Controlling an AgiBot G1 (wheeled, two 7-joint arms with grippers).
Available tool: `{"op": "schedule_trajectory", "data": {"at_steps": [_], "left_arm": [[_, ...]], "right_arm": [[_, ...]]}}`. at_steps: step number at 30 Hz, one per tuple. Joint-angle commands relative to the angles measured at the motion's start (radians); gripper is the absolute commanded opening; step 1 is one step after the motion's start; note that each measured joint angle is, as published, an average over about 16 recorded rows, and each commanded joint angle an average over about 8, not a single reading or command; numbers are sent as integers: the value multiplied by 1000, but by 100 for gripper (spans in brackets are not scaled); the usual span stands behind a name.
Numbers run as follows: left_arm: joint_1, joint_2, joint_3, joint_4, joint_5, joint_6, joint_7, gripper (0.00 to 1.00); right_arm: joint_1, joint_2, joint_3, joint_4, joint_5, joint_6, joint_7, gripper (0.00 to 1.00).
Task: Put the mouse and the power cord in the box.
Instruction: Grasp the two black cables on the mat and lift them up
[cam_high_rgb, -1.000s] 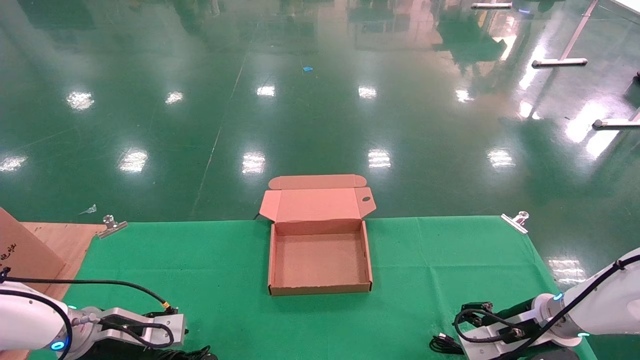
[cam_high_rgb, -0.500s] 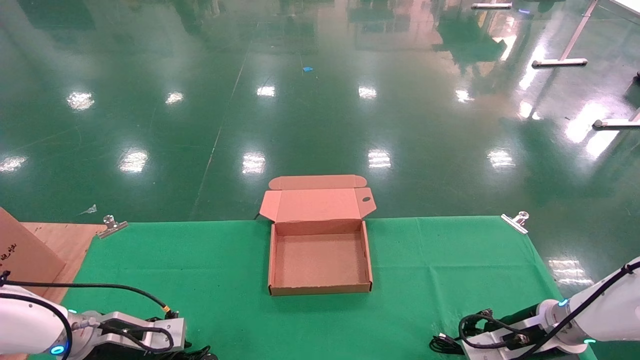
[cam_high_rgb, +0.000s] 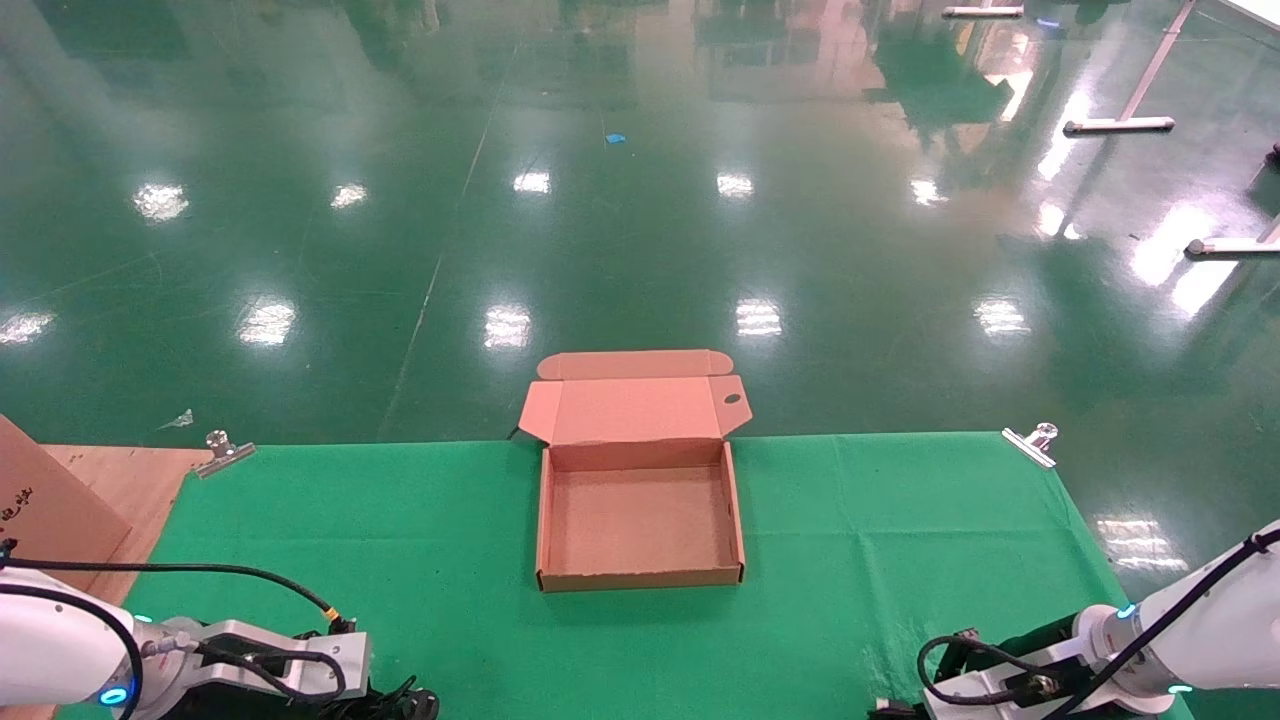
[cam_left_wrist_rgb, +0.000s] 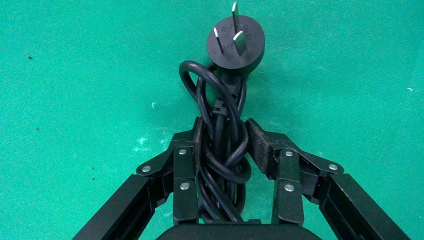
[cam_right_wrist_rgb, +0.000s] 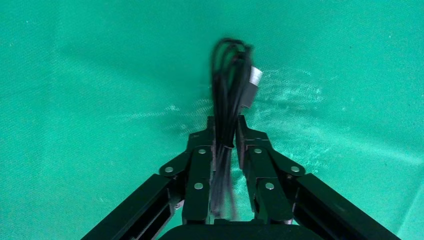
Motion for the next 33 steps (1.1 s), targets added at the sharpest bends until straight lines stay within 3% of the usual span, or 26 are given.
{"op": "schedule_trajectory", "data": {"at_steps": [1,11,19,25,33], "left_arm": [[0,-1,0,1,-1,2,2,0],[-120,-1,2,-37,0,187,34,0],[-272,55,-4,-73,-8,290,48,0],[-368,137,-17,-87,-23,227,53,0],[-429,237,-34,-100,-38,-10,69,0]], "right_arm": [[-2,-1,0,-2,-1,-2,-1,0],[115,41,48,32,68,-63,-25,0],[243,36,76,61,108,-84,-22,0],[337,-3,96,77,136,-101,-11,0],[440,-80,117,73,164,-72,10,0]]}}
